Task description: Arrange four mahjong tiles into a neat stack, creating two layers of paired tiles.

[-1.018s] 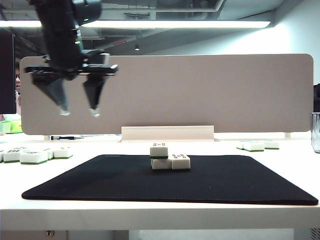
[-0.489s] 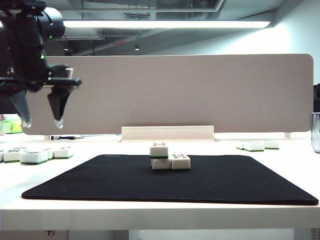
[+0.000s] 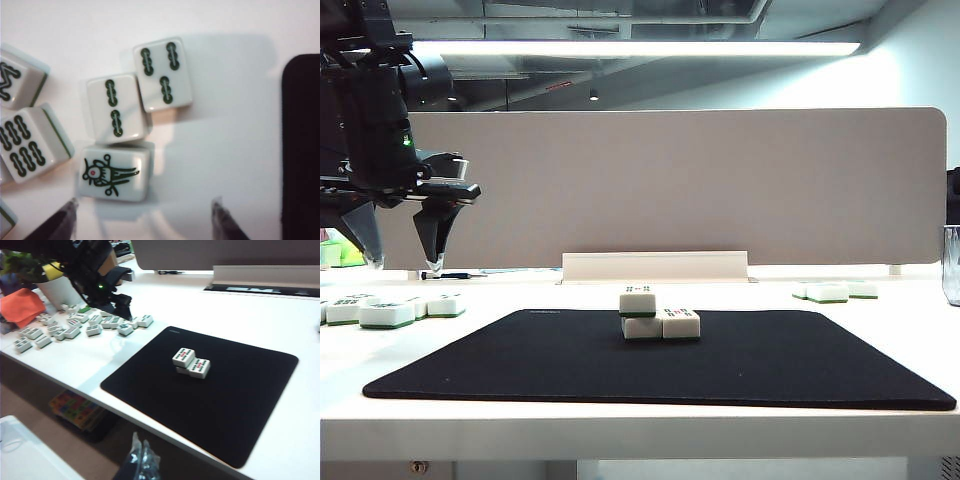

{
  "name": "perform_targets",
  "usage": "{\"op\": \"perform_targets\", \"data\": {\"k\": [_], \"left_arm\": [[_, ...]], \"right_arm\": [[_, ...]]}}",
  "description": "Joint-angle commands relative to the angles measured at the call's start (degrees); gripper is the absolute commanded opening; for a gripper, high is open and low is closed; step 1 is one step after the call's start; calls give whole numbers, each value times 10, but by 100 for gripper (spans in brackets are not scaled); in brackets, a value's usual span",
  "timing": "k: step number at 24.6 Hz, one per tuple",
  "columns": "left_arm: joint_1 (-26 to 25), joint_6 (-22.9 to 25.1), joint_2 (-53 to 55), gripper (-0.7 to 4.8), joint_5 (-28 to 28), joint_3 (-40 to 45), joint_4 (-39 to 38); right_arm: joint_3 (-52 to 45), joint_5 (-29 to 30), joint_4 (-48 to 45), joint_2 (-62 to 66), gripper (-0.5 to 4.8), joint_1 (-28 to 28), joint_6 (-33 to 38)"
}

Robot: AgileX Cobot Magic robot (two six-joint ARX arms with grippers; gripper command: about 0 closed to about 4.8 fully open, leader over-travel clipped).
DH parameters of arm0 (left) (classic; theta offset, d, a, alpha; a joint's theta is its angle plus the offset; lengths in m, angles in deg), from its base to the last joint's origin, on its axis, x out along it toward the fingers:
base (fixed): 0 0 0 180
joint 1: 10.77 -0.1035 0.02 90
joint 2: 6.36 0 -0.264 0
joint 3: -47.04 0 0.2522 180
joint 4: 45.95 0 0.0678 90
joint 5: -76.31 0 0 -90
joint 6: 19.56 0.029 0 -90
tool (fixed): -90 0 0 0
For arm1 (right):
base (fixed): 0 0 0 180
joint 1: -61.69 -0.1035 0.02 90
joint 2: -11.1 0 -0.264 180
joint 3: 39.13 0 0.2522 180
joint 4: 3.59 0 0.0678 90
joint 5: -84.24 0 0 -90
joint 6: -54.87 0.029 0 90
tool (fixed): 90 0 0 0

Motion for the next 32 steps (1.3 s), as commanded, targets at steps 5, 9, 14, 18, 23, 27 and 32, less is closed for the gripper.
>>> {"op": "perform_targets", "data": {"k": [5,9,14,18,23,27,32], "left_arm": [[-40,13,18,346,14,-1,2],[-43,15,28,346,37,-1,4],[-43,16,57,346,40,-1,20],[-43,16,64,345,35,-1,32],[-43,16,69,340,36,-1,43],[-43,16,76,340,34,-1,31],[-43,16,78,256,33,-1,36]], "right_arm": [[2,174,-5,-7,-1,0,0],[2,178,-5,-7,-1,0,0],[2,175,-5,-7,-1,0,0],[2,175,-5,-7,-1,0,0],[2,174,-5,-7,-1,0,0],[2,174,-5,-7,-1,0,0],[2,174,-5,-7,-1,0,0]]}}
